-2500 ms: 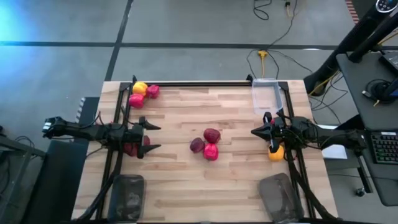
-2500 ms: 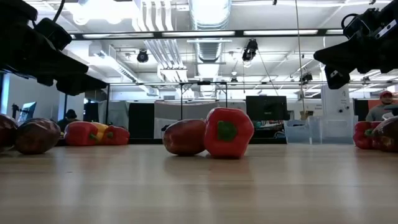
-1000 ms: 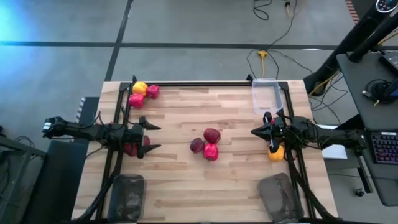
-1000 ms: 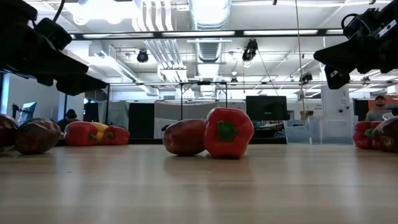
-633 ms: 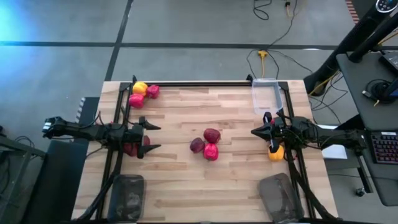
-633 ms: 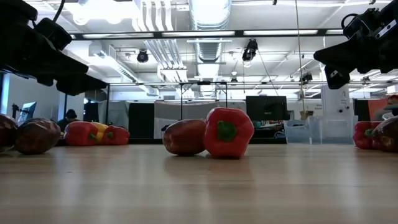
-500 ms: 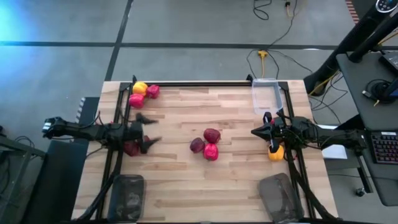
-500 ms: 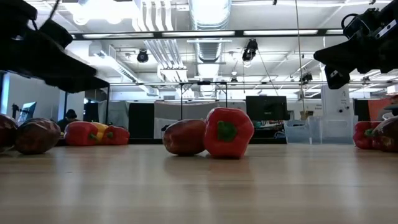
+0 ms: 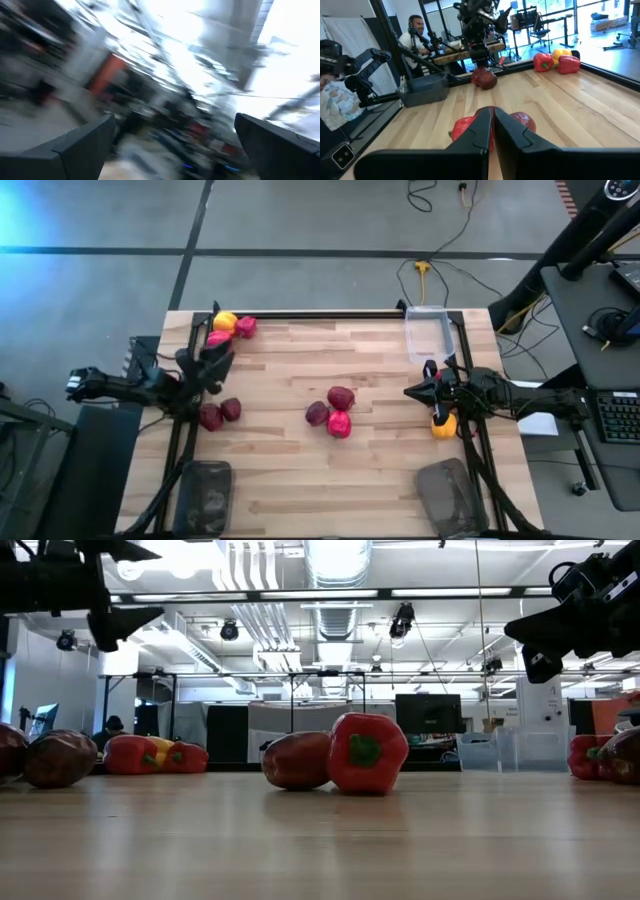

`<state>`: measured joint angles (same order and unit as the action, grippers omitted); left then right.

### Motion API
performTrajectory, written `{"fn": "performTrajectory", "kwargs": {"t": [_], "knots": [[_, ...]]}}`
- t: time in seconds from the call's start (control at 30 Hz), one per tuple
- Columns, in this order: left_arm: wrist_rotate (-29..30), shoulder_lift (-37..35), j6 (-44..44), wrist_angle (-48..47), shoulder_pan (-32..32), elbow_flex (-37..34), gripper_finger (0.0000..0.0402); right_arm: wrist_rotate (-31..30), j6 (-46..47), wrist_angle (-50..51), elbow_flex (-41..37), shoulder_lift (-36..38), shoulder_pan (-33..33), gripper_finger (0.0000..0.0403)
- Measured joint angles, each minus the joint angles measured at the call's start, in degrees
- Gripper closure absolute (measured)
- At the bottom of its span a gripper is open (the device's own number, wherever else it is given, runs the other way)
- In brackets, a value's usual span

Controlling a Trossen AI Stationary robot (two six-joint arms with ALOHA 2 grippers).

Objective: Sort produce into baskets
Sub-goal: Put the dark red apple into the left black bin

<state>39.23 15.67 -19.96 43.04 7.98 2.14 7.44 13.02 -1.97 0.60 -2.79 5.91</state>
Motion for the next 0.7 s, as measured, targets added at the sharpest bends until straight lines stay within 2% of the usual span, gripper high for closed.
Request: {"fn": "performTrajectory", "kwargs": {"t": [0.07, 0.17, 0.33, 0.43, 0.57, 0.63, 0.7], "knots": [[-5.74, 1.40, -4.36, 0.05, 0.01, 0.38, 0.0008, 0.00, -0.01, 0.00, 0.00, 0.00, 0.01, 0.0390], [-12.33, 3.57, -5.05, -0.06, 0.01, 0.71, 0.0008, 0.00, -0.01, -0.01, 0.00, 0.02, 0.00, 0.0390], [-12.52, 8.50, -10.41, -3.84, -0.01, 2.13, 0.0008, 0.00, 0.01, -0.01, 0.00, 0.00, 0.00, 0.0390], [-12.47, 12.86, -9.14, -12.92, -0.09, 5.85, 0.0008, 0.00, 0.01, -0.01, 0.00, 0.00, 0.00, 0.0390], [-14.87, 21.05, -2.11, -25.43, -0.29, 15.04, 0.0008, 0.00, 0.00, 0.01, 0.00, 0.00, 0.00, 0.0390], [-14.39, 25.21, -2.24, -37.13, -0.28, 21.25, 0.0008, 0.00, 0.01, -0.01, 0.00, 0.00, 0.02, 0.0390], [-12.55, 29.79, -6.93, -52.42, -0.50, 27.73, 0.0008, 0.00, -0.01, -0.01, 0.00, 0.00, 0.00, 0.0390]]}}
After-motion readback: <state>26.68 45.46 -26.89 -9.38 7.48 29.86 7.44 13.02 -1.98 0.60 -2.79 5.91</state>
